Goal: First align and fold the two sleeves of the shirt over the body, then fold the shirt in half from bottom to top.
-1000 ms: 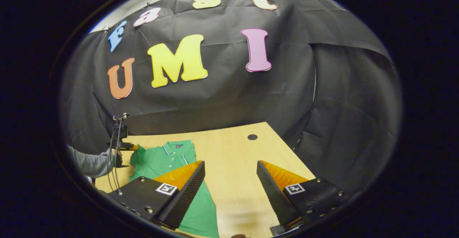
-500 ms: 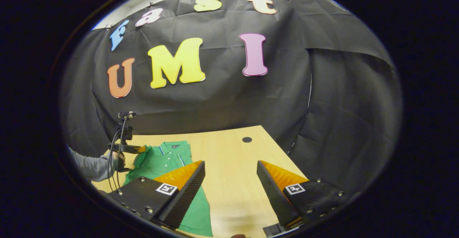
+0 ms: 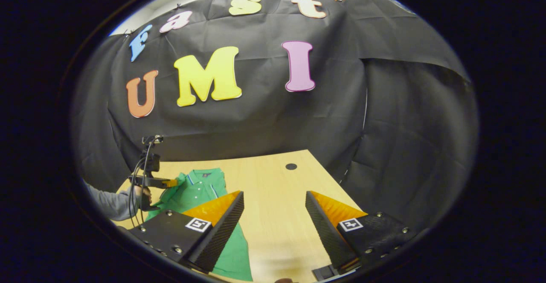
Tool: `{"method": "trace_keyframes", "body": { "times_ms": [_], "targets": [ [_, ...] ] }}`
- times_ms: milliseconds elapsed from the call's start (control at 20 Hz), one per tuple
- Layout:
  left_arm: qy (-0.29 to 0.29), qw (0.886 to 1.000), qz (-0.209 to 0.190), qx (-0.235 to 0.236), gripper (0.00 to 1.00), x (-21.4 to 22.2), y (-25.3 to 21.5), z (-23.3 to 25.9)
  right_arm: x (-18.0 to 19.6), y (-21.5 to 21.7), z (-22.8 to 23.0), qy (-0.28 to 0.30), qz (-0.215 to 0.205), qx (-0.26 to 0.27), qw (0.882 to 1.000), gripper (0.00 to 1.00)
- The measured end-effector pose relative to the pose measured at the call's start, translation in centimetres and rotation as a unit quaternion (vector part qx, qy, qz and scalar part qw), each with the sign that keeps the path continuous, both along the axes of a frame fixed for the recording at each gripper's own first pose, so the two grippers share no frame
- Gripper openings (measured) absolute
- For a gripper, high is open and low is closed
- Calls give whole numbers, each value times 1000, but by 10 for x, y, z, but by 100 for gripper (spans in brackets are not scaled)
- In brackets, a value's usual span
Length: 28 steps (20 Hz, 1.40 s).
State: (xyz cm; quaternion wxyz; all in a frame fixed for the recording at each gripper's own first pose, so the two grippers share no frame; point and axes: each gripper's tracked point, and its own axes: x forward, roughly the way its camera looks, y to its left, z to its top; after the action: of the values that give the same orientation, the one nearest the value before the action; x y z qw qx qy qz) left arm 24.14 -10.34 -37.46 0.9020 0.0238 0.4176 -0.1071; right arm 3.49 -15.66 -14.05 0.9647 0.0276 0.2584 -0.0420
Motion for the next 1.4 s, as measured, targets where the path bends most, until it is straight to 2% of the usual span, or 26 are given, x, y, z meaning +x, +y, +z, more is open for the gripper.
{"method": "trace_keyframes", "body": {
  "times_ms": [150, 200, 250, 300, 350, 400, 450, 700, 900, 1100, 1200, 1250, 1400],
  "targets": [
    [10, 1000, -19, -11, 3, -5, -11, -2, 0, -1, -2, 3, -3, -1, 1000, 93],
    [14, 1000, -23, 0, 4, -10, -8, -2, 1, 1, -2, 3, -2, 0, 1000, 93],
    [7, 1000, -19, 18, 9, -8, -1, -6, 1, 3, 0, 1, 0, 2, 1000, 93],
    [2, 999, -16, 28, 39, -5, 3, 2, 2, 4, 1, -1, 3, 0, 1000, 93],
    [11, 999, -15, 28, 70, -2, 3, -13, 4, 5, 0, 0, 5, -1, 1000, 96],
    [8, 1000, -14, 24, 100, -12, 2, -6, 6, 7, -1, 1, 7, 2, 1000, 93],
    [4, 1000, -11, 20, 100, -13, 3, -3, 7, 11, -2, 4, 9, 7, 1000, 96],
    [-37, 999, -16, 27, 100, -24, 17, 36, 3, 28, -7, 3, 25, 9, 1000, 93],
    [-63, 998, -2, 4, 100, -62, 31, 79, -9, 47, -21, 21, 42, 21, 999, 93],
    [-58, 998, 20, -6, 100, -134, 59, 100, -38, 74, -65, 75, 72, 45, 994, 93],
    [-43, 999, 29, -6, 100, -180, 73, 100, -61, 87, -97, 119, 96, 48, 987, 93],
    [-35, 999, 28, 8, 100, -203, 84, 96, -75, 90, -114, 144, 105, 47, 983, 91],
    [6, 999, 34, 40, 100, -263, 112, 75, -118, 100, -157, 206, 124, 53, 969, 94]
  ]
}}
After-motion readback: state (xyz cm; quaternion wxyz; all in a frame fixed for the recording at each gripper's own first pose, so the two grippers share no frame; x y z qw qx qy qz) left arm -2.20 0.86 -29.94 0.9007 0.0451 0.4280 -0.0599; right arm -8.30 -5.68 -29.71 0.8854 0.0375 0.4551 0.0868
